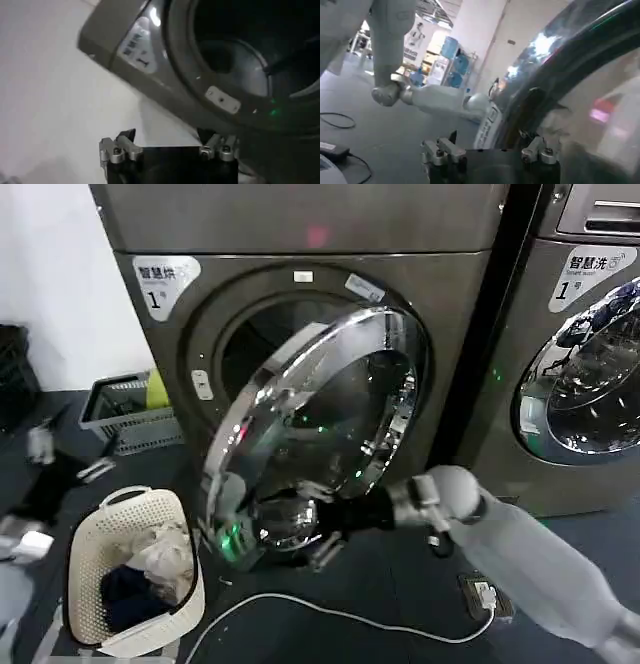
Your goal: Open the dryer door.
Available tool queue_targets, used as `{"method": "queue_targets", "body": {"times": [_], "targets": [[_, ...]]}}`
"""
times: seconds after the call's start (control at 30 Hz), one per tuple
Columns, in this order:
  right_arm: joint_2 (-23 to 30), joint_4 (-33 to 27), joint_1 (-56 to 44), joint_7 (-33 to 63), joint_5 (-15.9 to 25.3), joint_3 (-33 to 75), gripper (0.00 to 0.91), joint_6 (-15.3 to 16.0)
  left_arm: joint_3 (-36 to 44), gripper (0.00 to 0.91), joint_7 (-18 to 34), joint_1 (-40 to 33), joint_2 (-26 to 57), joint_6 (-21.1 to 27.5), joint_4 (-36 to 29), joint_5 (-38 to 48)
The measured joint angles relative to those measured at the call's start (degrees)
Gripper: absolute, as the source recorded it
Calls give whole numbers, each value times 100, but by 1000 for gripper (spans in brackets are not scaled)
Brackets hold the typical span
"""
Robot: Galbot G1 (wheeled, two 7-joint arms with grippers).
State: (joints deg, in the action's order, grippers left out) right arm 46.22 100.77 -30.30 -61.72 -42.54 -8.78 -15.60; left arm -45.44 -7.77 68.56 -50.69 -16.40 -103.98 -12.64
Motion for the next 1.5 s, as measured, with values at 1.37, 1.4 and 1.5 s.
{"method": "queue_targets", "body": {"times": [1.37,1.4,1.5], "targets": [[2611,-1554,-6544,7706,3900,12342,907,1005,5091,907,-114,-3270,-1886,-562,1266,-125],[2633,-1618,-6560,7713,3924,12400,907,966,5194,907,-118,-3334,-1954,-564,1308,-123],[2702,-1730,-6619,7738,3939,12544,907,913,5481,907,-123,-3559,-2142,-570,1476,-66]]}}
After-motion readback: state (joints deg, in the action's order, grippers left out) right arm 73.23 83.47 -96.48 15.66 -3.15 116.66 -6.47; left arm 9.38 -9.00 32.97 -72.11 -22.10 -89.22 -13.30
